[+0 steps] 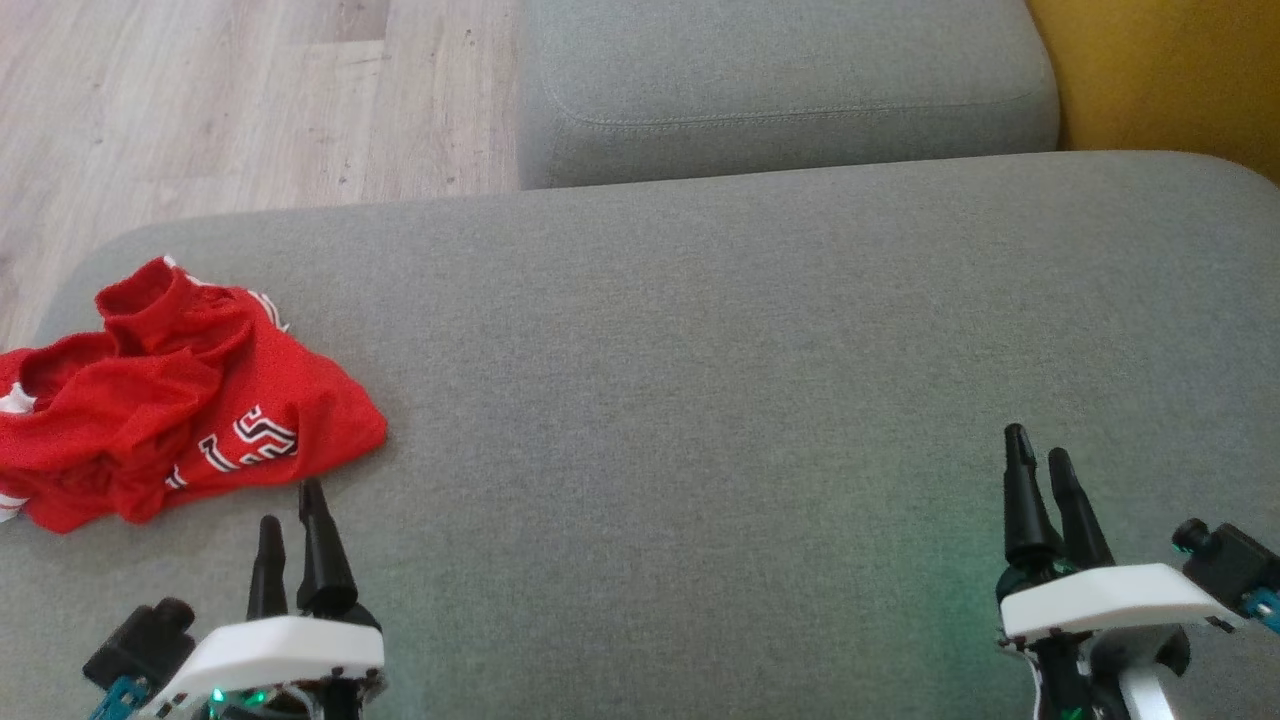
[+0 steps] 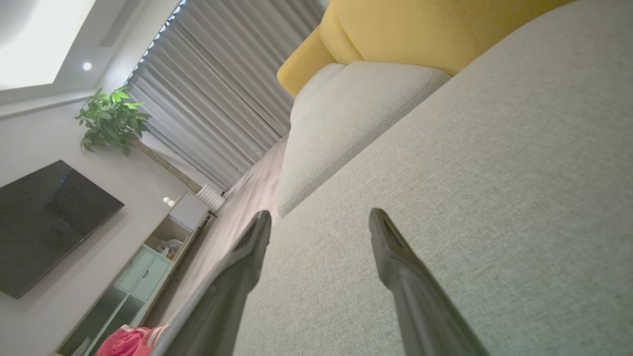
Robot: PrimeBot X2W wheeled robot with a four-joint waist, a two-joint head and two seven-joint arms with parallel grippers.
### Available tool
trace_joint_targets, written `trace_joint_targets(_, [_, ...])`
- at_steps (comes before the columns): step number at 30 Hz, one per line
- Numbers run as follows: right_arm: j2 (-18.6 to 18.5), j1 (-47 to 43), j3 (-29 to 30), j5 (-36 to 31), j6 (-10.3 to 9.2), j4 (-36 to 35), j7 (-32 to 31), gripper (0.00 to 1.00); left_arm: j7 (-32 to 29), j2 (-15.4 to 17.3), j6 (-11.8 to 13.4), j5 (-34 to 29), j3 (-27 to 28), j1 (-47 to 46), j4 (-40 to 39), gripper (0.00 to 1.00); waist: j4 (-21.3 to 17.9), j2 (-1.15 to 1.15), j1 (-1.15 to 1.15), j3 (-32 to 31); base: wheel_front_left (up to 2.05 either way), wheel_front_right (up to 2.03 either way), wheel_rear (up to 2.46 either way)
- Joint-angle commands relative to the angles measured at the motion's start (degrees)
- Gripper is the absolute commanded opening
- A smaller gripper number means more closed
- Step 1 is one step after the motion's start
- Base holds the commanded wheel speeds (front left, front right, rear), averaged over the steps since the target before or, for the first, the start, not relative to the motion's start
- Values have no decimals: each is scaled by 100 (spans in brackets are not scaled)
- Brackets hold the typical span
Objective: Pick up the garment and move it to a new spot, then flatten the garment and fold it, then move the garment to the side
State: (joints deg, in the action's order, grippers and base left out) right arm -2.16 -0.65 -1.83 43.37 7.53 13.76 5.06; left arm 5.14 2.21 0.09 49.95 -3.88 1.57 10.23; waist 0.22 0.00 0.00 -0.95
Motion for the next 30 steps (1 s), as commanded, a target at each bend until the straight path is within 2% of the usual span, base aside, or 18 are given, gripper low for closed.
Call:
trace_joint_targets(1, [-49, 188, -132, -234, -2, -234, 89, 100, 88, 47, 54, -227, 33, -135, -240, 100, 1, 0, 0, 0, 0, 0, 0])
trace_joint_targets(10, [-53, 194, -158, -777, -3, -383, 241, 100, 239, 51, 188, -848, -61, -144, -364, 100, -2, 0, 0, 1, 0, 0, 0])
trace_joint_targets(30, [-61, 193, -383, -2027, -3, -533, 563, 100, 558, 57, 246, -2130, -345, -113, -561, 100, -36, 0, 0, 6, 0, 0, 0])
